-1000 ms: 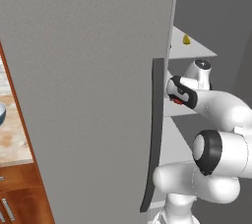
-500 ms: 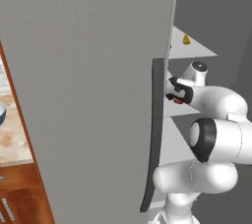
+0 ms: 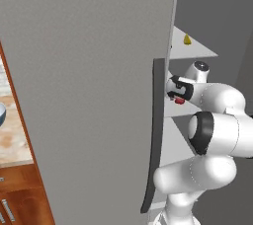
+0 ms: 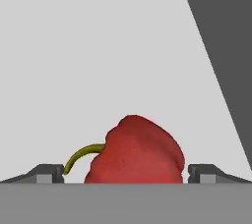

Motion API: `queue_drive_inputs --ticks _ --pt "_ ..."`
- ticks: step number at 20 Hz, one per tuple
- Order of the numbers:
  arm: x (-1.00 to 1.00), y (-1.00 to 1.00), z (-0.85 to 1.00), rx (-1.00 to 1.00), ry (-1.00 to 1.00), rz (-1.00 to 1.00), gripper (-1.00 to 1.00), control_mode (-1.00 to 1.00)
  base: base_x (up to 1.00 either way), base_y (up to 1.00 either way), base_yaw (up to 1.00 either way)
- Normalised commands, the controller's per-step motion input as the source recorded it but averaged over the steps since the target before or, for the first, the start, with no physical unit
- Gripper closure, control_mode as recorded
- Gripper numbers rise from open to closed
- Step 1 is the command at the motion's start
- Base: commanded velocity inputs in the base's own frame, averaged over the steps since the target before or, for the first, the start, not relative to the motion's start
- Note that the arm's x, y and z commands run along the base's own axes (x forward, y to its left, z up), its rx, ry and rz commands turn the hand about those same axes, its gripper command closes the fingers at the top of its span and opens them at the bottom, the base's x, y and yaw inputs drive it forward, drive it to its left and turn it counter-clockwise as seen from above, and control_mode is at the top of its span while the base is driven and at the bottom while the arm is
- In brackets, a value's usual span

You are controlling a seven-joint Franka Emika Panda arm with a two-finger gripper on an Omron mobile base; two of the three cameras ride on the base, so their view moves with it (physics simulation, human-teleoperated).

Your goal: Take the squash, bell pepper, and lemon wedge from the freezer and place them in the bowl on the counter.

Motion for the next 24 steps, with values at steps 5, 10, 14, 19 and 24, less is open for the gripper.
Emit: queue_drive_inputs --ticks 5,10,14,19,24 --pt "0.00 0.00 -0.20 0.00 0.00 0.00 -1.00 -1.00 0.00 0.00 0.00" --pt "0.03 0.00 -0.15 0.00 0.00 0.00 1.00 -1.00 0.00 0.00 0.00" --pt "-0.03 0.00 0.00 0.00 0.00 0.00 1.00 -1.00 0.00 0.00 0.00" --pt "-0.08 0.02 0.01 0.00 0.00 0.00 1.00 -1.00 0.00 0.00 0.00" --pt "-0.31 0.00 0.31 0.00 0.00 0.00 1.00 -1.00 0.00 0.00 0.00"
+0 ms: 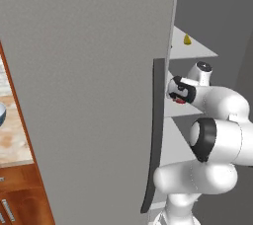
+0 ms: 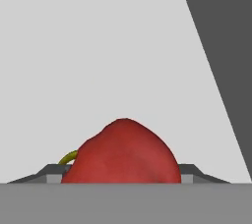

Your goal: Take the squash, bell pepper, and lemon wedge from the freezer and place them in the bowl on the counter.

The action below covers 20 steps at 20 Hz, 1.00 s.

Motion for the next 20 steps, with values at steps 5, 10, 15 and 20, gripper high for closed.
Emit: queue_drive_inputs --ticks 5,10,15,20 --pt "-0.48 0.03 0.17 0.00 0.00 0.01 1.00 -1.00 0.00 0.00 0.00" --pt "-0.52 0.09 0.12 0.00 0.00 0.00 1.00 -1.00 0.00 0.00 0.00" --pt "-0.36 0.06 0.28 0.00 0.00 0.02 1.00 -1.00 0.00 0.00 0.00" --pt "-0.26 0.19 0.32 0.00 0.00 0.01 1.00 -1.00 0.00 0.00 0.00"
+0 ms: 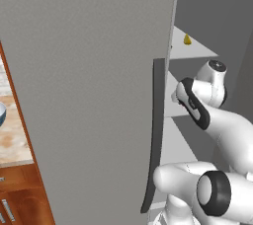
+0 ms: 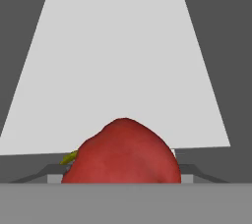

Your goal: Take the squash, bell pepper, and lemon wedge from the freezer and place them in the bowl on the counter.

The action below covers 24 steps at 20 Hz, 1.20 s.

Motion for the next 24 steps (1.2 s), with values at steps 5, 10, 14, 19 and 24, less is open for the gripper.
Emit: queue_drive_inputs --ticks 5,10,14,19,24 --pt "-0.24 0.19 0.32 0.00 0.00 0.00 1.00 -1.00 0.00 0.00 0.00" --pt "-0.28 0.02 0.36 0.00 0.00 0.00 1.00 -1.00 0.00 0.00 0.00" --pt "-0.34 0.00 0.27 0.00 0.00 0.00 1.00 -1.00 0.00 0.00 0.00" --pt "-0.44 0.14 0.13 -0.01 0.00 0.00 1.00 -1.00 0.00 0.00 0.00" --pt "-0.33 0.30 0.17 -0.01 0.00 0.00 1.00 -1.00 0.00 0.00 0.00"
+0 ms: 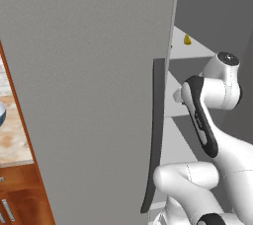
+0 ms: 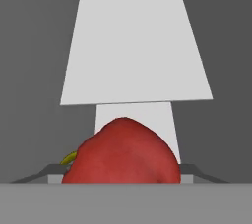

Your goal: Take the squash, bell pepper, and lemon wedge from the freezer and place them in the bowl on the counter.

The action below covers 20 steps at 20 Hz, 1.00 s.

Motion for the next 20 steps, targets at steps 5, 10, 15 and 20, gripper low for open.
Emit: queue_drive_inputs --ticks 5,10,15,20 --pt "-0.30 0.21 0.27 0.00 0.00 0.00 1.00 -1.00 0.00 0.00 0.00" --pt "-0.54 0.11 0.22 0.00 0.00 0.00 1.00 -1.00 0.00 0.00 0.00" --pt "-0.32 0.21 0.06 0.00 0.00 0.00 1.00 -1.00 0.00 0.00 0.00" --pt "-0.11 0.34 0.00 -0.02 0.00 0.00 1.00 -1.00 0.00 0.00 0.00"
